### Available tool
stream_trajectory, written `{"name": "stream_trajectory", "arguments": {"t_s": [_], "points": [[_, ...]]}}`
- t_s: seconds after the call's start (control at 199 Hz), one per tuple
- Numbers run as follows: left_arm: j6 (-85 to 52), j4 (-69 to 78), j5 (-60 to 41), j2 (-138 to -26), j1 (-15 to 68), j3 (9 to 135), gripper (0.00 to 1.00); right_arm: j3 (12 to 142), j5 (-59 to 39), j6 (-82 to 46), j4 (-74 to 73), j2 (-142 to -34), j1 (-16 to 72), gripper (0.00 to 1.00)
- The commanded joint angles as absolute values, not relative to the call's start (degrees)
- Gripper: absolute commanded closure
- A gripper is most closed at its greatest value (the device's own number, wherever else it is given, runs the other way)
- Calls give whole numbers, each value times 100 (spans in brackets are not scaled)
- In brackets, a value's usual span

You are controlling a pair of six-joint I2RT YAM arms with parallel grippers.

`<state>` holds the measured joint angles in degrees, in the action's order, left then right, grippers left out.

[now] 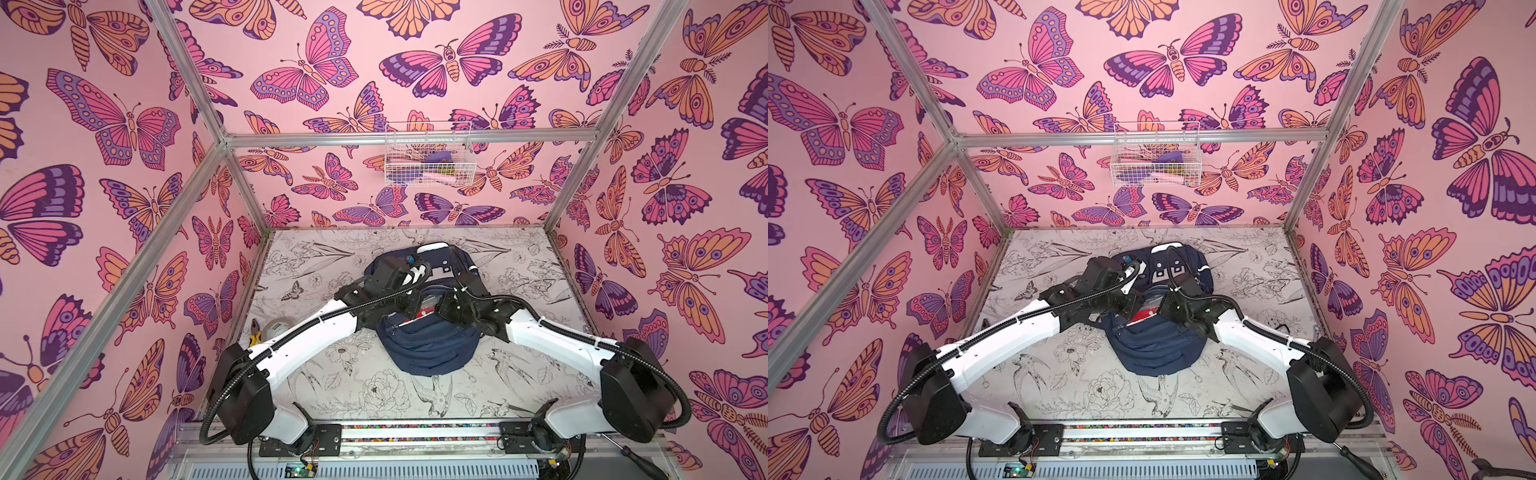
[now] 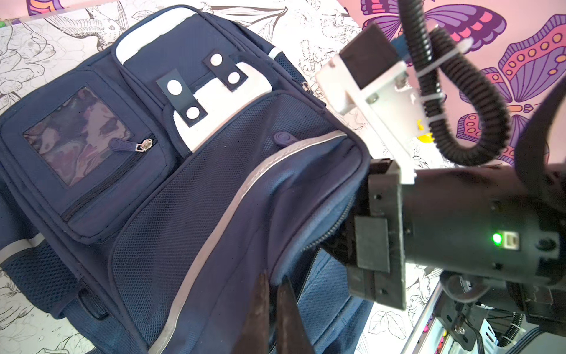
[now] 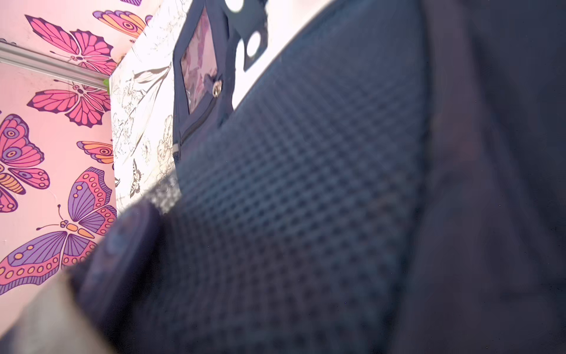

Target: Pack the student bag

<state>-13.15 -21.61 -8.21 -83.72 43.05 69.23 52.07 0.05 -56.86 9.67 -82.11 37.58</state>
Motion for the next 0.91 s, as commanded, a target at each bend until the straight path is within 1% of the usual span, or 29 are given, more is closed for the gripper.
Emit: {"name": "stream_trajectory", "arguments": {"t_s": [0.0,0.136,0.307,0.377,0.493,0.528,0.579,0.654,0.8,0.9], "points": [[-1443,-2002,-844,-8269,4194,6865,100,5488,121,-5396,1025,-8163,3647,92],[-1561,-2038,-935,-8371,4140,6897,100,5648,92,-4986,1740,-7812,3647,88],[-1818,-2079,-953,-8465,4079,7050,100,5314,287,-4536,2600,-6879,3647,81],[-2006,-2079,-973,-8518,4049,7088,87,5160,433,-4399,2968,-6452,3647,78],[-2391,-2109,-1105,-8552,3936,7117,58,4999,647,-4260,3519,-5833,3643,73],[-2511,-2109,-1123,-8531,3903,7097,51,4960,682,-4239,3643,-5676,3653,72],[-2698,-2109,-1127,-8489,3839,7044,45,4894,699,-4236,3779,-5487,3652,71],[-2944,-2142,-1205,-8416,3696,6939,41,4843,742,-4285,3978,-5279,3687,70],[-3319,-2235,-1538,-8137,3312,6669,37,4817,1132,-4592,4247,-5007,4023,68],[-3510,-2251,-1715,-7928,2944,6350,35,4899,1218,-4891,4339,-4995,4255,67]]}}
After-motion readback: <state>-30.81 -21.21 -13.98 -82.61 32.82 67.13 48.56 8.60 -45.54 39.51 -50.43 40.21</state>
